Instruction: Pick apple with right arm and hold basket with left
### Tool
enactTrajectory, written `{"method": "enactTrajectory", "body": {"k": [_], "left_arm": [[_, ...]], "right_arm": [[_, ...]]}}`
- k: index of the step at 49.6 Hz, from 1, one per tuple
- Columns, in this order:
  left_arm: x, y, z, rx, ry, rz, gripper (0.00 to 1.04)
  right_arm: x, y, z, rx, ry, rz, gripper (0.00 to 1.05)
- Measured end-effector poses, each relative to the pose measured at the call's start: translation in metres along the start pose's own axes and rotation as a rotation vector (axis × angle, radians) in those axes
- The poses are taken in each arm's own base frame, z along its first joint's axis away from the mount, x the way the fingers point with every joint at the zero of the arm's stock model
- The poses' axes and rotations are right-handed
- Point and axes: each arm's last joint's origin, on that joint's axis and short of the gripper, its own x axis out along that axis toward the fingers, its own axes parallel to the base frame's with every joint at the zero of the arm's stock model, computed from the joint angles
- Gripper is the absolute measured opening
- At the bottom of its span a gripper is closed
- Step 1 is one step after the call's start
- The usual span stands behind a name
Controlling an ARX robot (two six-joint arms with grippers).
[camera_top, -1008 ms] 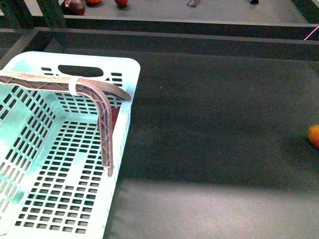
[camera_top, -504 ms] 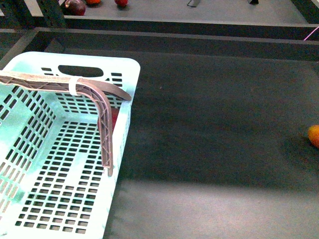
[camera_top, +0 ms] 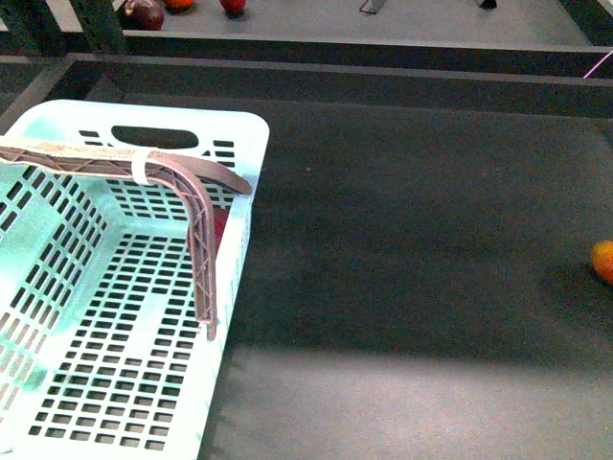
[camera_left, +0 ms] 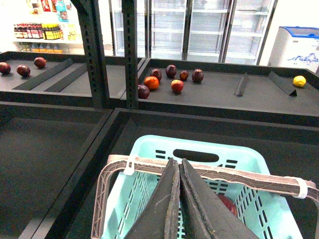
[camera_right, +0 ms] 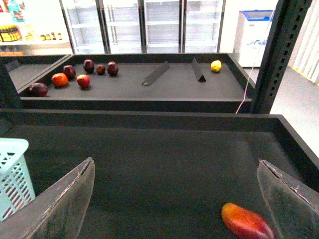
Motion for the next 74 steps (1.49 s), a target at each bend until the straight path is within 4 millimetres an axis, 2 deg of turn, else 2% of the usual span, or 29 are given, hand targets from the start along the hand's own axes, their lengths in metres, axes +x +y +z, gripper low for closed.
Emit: {"method": "enactTrajectory", "body": {"k": [30,43,51,74], "left_arm": [[-0.0003,0.0,0.0001,-0.001,-0.002,0.0,0.04],[-0.0003,0.0,0.0001,0.0,-0.002,0.0,0.57],[-0.0003,0.0,0.0001,0.0,-0.002,0.0,0.98],[-0.0003,0.0,0.0001,0.002,-0.002,0.0,0.98]], "right_arm": [[0.0,0.0,0.0,0.0,0.0,0.0,0.96],[0.0,0.0,0.0,0.0,0.0,0.0,0.96],[0.0,0.0,0.0,0.0,0.0,0.0,0.96],[0.0,0.0,0.0,0.0,0.0,0.0,0.96]]}}
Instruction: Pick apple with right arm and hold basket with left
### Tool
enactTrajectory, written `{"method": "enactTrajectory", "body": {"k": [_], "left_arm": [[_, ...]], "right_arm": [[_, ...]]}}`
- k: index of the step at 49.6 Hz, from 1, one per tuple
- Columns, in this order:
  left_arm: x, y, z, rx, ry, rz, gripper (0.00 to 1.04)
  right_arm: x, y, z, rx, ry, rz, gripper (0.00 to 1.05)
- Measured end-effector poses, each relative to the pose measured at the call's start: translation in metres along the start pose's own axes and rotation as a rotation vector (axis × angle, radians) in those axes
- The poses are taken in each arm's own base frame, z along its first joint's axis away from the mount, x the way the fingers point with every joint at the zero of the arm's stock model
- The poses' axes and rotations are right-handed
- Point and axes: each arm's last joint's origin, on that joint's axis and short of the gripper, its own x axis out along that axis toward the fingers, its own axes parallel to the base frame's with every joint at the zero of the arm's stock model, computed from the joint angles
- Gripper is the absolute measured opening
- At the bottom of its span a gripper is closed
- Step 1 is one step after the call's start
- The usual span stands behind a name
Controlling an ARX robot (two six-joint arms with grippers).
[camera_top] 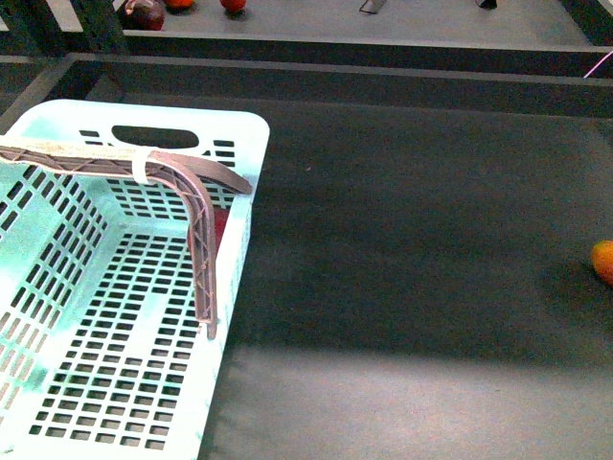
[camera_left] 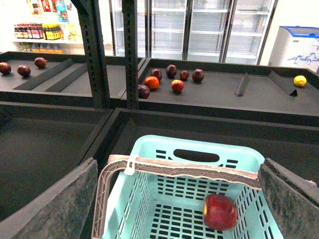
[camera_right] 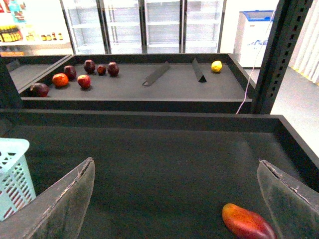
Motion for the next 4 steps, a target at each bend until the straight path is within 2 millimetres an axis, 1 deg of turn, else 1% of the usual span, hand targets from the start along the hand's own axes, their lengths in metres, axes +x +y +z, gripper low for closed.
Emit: {"method": "enactTrajectory", "body": {"k": [4], "left_arm": [[0.0,0.0,0.0,0.0,0.0,0.0,0.98]], "right_arm": [[0.0,0.0,0.0,0.0,0.0,0.0,0.96]]}}
